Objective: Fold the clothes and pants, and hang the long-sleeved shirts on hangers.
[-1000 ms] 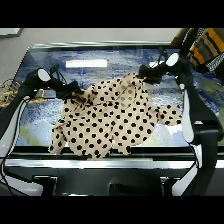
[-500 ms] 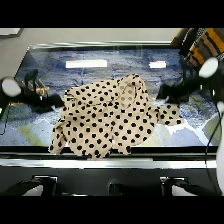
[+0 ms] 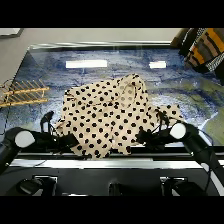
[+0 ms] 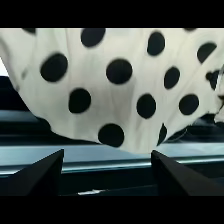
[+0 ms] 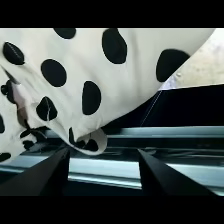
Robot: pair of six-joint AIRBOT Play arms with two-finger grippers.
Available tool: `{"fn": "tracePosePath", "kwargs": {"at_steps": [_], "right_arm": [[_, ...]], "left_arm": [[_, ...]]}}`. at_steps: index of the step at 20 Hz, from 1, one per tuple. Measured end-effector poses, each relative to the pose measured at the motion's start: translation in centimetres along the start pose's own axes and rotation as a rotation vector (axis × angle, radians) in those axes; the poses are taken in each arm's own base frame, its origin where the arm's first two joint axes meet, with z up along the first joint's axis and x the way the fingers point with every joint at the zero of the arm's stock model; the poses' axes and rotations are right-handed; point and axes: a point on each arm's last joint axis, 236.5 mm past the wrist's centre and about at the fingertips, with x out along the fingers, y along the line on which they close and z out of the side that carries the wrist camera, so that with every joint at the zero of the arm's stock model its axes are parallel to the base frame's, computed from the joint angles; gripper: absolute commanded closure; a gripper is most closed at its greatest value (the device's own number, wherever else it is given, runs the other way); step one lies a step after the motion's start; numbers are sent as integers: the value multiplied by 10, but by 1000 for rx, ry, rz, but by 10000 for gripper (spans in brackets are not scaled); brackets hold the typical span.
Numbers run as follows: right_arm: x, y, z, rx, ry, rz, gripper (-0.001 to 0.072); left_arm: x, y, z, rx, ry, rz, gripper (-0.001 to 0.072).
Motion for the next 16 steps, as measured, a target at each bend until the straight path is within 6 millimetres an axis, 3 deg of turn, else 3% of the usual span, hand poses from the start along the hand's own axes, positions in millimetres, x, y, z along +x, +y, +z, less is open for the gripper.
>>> {"fn": "tracePosePath", "kwargs": {"at_steps": [5, 6, 7, 8, 9, 16], "right_arm": [[41, 7, 4, 111, 4, 45, 225], [48, 8, 5, 128, 10, 55, 317], [54, 10, 6, 139, 17, 62, 506], [59, 10, 6, 150, 25, 68, 647], [62, 11, 6, 156, 28, 74, 692], [50, 19, 2, 156, 22, 100, 691]], "left_arm": [[22, -15, -21, -38, 10, -44, 98], [25, -16, -21, -45, 8, -49, 98], [28, -18, -23, -53, 14, -51, 98], [32, -19, -25, -65, 23, -55, 98], [35, -20, -26, -77, 35, -56, 98], [66, -22, -44, -120, 154, -30, 97]]}}
